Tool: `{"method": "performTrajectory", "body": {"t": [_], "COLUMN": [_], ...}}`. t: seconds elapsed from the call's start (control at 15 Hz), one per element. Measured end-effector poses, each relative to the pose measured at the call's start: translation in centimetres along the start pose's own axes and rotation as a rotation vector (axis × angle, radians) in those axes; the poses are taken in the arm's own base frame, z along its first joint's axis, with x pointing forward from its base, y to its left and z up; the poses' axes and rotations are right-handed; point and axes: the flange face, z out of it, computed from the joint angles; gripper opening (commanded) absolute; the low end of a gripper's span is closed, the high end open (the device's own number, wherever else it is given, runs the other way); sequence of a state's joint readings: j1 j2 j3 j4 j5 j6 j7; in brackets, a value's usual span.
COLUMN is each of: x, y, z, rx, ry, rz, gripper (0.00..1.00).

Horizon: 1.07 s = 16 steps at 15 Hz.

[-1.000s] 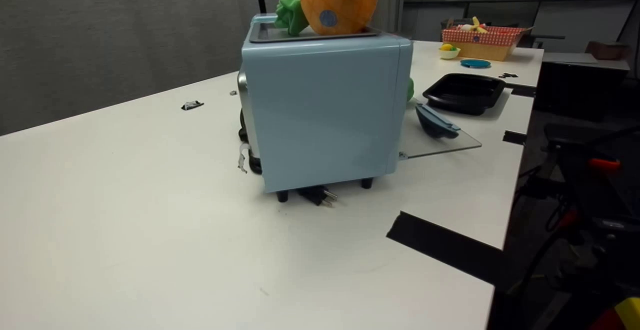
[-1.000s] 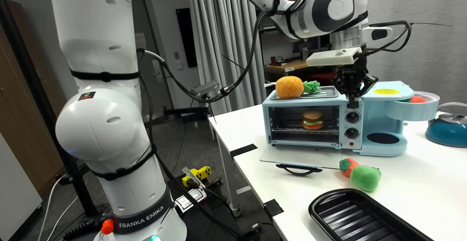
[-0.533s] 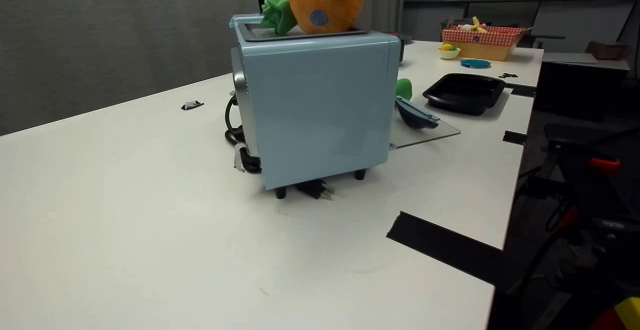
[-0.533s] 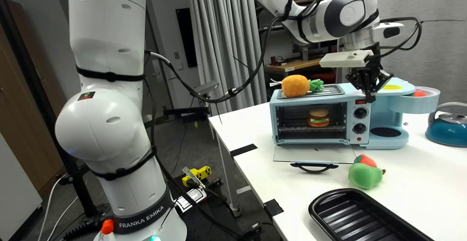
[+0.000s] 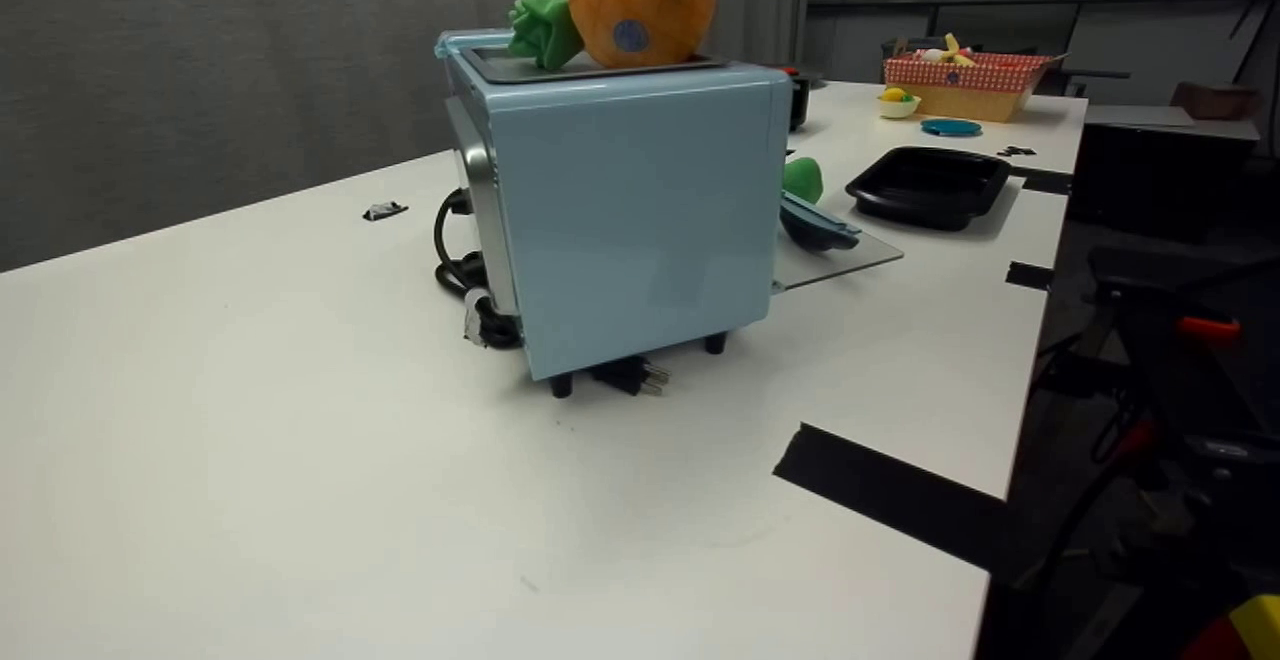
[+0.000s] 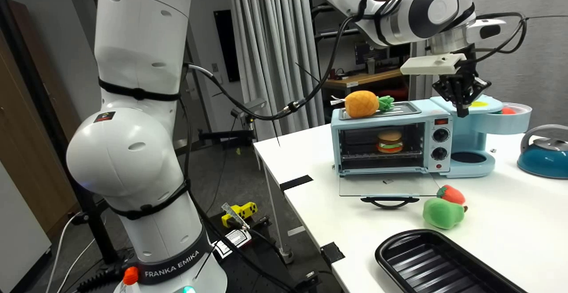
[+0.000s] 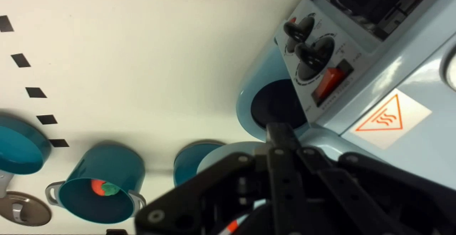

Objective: Press the button atop the oven, flip the switch on the front of the oven, push in the oven rack, flip the switch again, and then close the oven door

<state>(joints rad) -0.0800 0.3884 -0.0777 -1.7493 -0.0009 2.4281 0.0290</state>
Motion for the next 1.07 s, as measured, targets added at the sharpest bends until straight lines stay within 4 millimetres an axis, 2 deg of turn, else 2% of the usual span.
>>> {"method": "performTrajectory", "body": {"t": [0.27,0.53,0.93,1.0,1.07], "x": [0.4,0.2,-1.9,-2.6,-3.2], "y": [0.1,0.6,1.2,1.2,1.1], "z": [-2.9,-6.9,-12.7,-13.5,-14.1], "rx": [0.003,0.037,0.127,0.139,0.153], "ry": [-0.033,-0.035,0.005,0.011,0.016], "rz": [-0.010,-0.045,-0.122,-0.137,-0.151], "gripper": [0.00,0.00,0.00,0.26,0.27]}}
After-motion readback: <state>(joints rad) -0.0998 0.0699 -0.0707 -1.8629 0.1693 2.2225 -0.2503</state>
